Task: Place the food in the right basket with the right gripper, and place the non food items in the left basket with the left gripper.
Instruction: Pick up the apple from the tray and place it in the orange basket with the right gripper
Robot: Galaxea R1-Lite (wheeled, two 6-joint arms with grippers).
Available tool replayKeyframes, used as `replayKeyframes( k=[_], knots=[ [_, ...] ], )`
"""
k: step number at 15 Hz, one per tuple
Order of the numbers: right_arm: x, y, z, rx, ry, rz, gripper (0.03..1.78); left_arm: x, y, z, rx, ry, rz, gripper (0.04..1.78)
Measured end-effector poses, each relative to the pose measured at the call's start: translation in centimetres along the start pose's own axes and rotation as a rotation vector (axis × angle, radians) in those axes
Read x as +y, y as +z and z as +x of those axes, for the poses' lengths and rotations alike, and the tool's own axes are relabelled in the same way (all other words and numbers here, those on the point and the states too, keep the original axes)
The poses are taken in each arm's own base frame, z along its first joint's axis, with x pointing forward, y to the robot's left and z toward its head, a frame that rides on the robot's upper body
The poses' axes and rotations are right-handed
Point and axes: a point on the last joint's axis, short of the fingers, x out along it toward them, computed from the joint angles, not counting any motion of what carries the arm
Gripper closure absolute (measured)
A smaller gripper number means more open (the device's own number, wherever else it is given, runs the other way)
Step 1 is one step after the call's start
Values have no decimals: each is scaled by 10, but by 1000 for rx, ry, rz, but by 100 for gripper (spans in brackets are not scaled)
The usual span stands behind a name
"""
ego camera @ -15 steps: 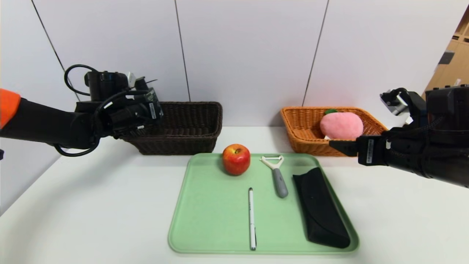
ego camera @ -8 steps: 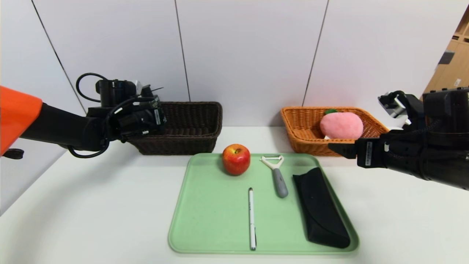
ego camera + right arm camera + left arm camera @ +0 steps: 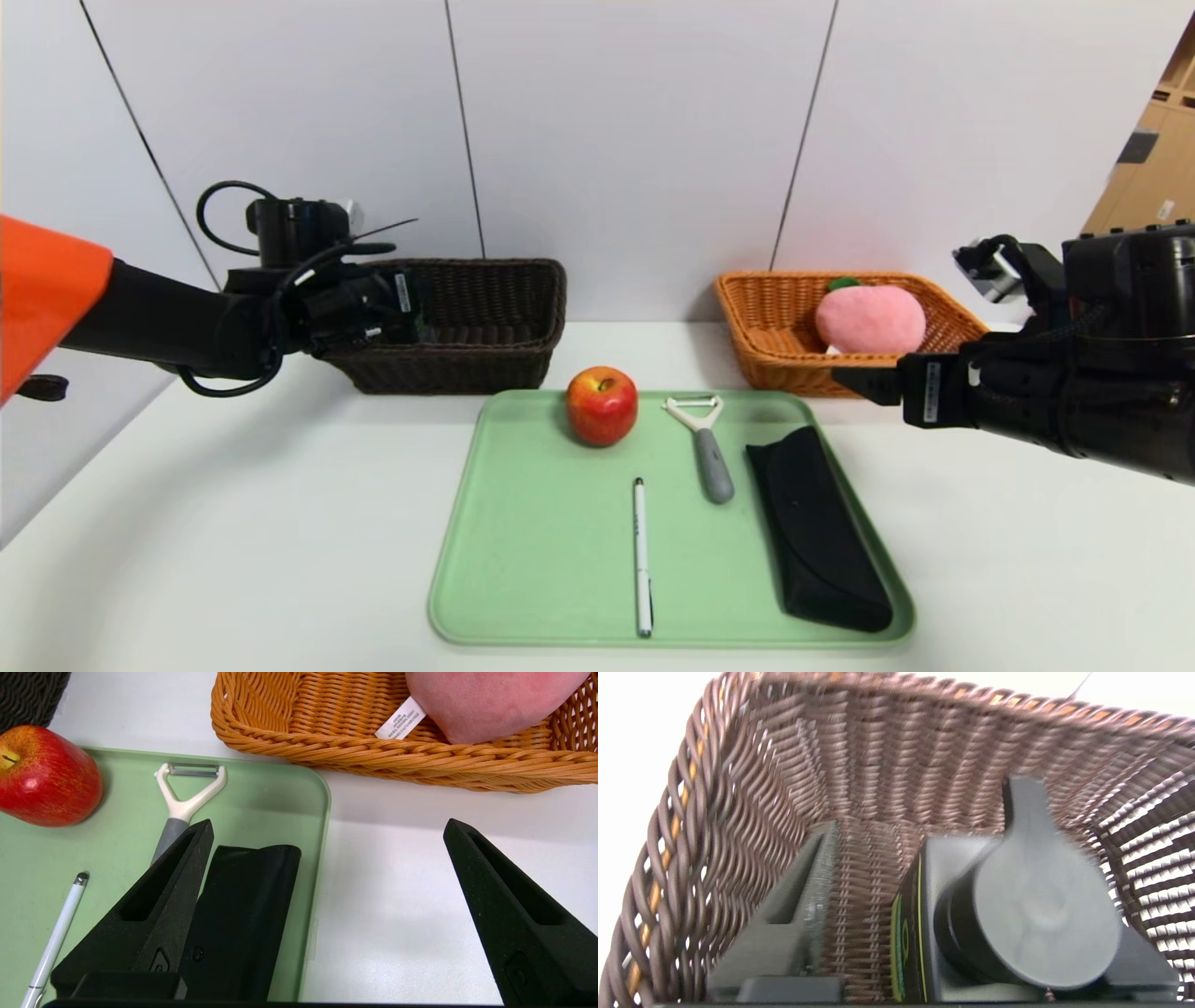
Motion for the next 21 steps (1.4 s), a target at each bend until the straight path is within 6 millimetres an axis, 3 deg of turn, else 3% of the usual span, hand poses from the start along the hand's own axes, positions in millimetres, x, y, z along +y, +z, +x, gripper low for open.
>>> replayKeyframes(
  k=[2,5,9,12,15,21],
  knots=[
    [1,6,0,-18,2,2,11,-4,18,-11,-39,-9,-1,42],
    [10,30,-6,-85,36,24,11,-11,51,-49,-66,-44,-2,33],
    [36,74,-18,-90,116,109,11,-16,77,-128,-3,-61,-22,24],
    [77,93,-22,31,205,166,11,-13,71,-194,88,-43,-28,20],
    [124,80,-3,217,248,101,11,-6,46,-245,133,-32,-31,18],
    [191,55,54,304,263,63,11,3,10,-302,115,-35,-60,15]
  ],
)
